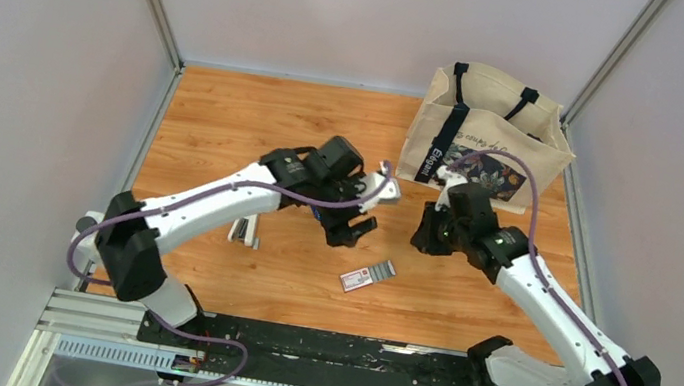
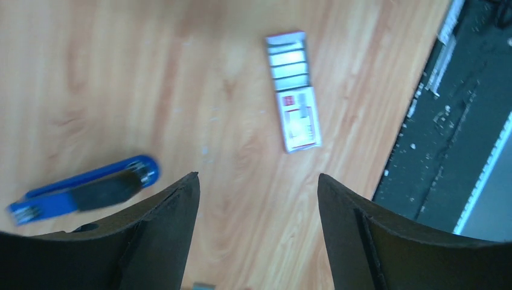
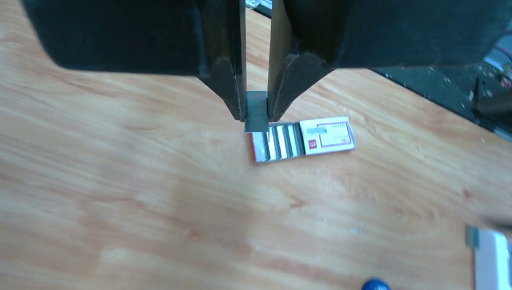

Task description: Unload the staples from the stapler

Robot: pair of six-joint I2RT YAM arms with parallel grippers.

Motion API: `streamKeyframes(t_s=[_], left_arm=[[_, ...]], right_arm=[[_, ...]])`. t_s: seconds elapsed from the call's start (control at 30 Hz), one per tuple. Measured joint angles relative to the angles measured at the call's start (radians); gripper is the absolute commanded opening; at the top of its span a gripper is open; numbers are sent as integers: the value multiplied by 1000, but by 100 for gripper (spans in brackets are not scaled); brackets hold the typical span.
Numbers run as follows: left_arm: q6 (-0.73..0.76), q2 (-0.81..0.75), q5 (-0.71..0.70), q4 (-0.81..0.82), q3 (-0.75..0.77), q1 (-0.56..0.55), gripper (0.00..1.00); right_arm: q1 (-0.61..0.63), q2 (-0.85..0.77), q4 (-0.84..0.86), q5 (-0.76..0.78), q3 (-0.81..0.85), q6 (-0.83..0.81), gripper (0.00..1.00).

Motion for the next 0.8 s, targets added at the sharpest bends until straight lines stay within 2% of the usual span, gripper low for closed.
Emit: streamKeyframes(t_s=[0.1, 0.2, 0.33, 0.63, 0.8], left_arm=[[8, -87, -16, -19, 6, 72, 79], [12, -119, -23, -50, -1, 73, 79], [10, -124, -8, -80, -30, 81, 79], [6, -123, 90, -164, -23, 250, 78], [6, -123, 109, -165, -22, 270, 77]], right_arm=[[80, 49, 21, 1, -29, 2, 4], [143, 88, 29, 6, -41, 2, 4], [208, 158, 43, 15, -40, 0, 4], [328, 336, 55, 68, -37, -3, 5], [365, 402, 64, 108, -24, -6, 5]])
